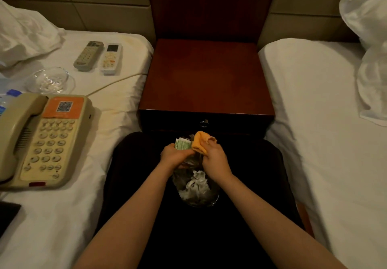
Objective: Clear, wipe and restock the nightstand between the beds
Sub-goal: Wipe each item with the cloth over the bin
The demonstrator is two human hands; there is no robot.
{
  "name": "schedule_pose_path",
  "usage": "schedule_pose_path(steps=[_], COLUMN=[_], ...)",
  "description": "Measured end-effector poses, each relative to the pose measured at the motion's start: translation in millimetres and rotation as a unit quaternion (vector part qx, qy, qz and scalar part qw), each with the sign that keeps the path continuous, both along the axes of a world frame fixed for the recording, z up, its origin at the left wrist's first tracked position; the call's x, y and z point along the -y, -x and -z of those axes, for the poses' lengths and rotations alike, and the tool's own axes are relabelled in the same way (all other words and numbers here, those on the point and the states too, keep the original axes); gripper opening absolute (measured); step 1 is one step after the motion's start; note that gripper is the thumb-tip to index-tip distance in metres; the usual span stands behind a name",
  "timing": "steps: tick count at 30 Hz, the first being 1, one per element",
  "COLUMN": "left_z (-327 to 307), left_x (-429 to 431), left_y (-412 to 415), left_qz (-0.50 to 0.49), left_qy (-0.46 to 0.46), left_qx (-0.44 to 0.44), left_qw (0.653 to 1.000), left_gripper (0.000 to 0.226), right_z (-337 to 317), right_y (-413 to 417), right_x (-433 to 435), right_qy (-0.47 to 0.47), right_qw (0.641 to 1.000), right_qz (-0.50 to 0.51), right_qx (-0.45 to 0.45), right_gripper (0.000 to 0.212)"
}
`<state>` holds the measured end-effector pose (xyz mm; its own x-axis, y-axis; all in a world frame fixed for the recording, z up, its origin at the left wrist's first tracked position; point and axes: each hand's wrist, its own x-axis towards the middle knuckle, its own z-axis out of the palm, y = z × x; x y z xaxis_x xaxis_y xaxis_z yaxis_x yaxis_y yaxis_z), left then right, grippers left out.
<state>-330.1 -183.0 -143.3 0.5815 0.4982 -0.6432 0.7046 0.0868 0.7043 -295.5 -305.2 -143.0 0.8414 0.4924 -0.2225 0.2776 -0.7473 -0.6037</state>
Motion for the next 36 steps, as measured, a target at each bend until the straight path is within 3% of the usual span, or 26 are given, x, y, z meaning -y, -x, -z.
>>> schedule_pose_path(steps=[4, 8, 14, 17, 19, 21, 22, 24, 26, 27, 31, 36], left_z=[-1.6, -0.5, 3.2, -0.3, -1.5, -3.9, -4.3, -6.2, -11.0, -11.2, -2.7, 1.8], left_x=[3.7, 4.1, -1.0, -1.8, -2.1, 0.3, 1.2, 1.2, 0.5, 0.6, 2.4, -0.9], left_y=[-1.6, -0.9, -2.9, -2.8, -2.8, -1.7, -1.0, -0.4, 0.4, 0.3, 0.2, -5.0], left_qz=[-0.037, -0.072, -0.101, -0.106, -0.097, -0.066, -0.042, 0.003, 0.050, 0.072, 0.046, -0.068], left_qy=[0.064, 0.082, 0.095, 0.112, 0.119, 0.114, 0.106, 0.103, 0.120, 0.122, 0.099, 0.100], left_qx=[0.026, 0.049, 0.034, 0.042, 0.047, 0.035, 0.021, -0.010, -0.020, -0.022, 0.002, 0.045], left_qw=[0.997, 0.993, 0.990, 0.987, 0.987, 0.991, 0.993, 0.995, 0.991, 0.990, 0.994, 0.992], left_gripper=[0.030, 0.035, 0.044, 0.030, 0.028, 0.031, 0.033, 0.039, 0.036, 0.033, 0.032, 0.026], right_z=[1.4, -3.5, -7.4, -5.8, -6.7, -8.2, -8.4, -10.5, -11.5, -9.6, -4.2, -1.9], right_y=[-5.4, 2.9, -1.6, 3.2, 5.0, 0.8, -3.6, -10.1, -16.4, -19.9, -19.4, -11.8], right_x=[1.5, 1.0, 9.7, 9.6, 6.7, 1.6, -0.2, -2.2, -1.1, 0.5, 2.8, 1.3], right_qy=[-0.045, -0.052, -0.088, -0.114, -0.142, -0.128, -0.142, -0.238, -0.325, -0.337, -0.319, -0.242], right_qw=[0.994, 0.998, 0.996, 0.993, 0.988, 0.978, 0.957, 0.872, 0.790, 0.772, 0.781, 0.826], right_qz=[0.099, -0.022, 0.009, 0.008, 0.050, 0.125, 0.184, 0.304, 0.379, 0.391, 0.357, 0.296], right_qx=[-0.015, -0.015, -0.031, -0.001, -0.024, -0.107, -0.174, -0.301, -0.356, -0.370, -0.402, -0.414], right_gripper=[0.050, 0.057, 0.042, 0.038, 0.033, 0.026, 0.024, 0.018, 0.012, 0.017, 0.021, 0.018])
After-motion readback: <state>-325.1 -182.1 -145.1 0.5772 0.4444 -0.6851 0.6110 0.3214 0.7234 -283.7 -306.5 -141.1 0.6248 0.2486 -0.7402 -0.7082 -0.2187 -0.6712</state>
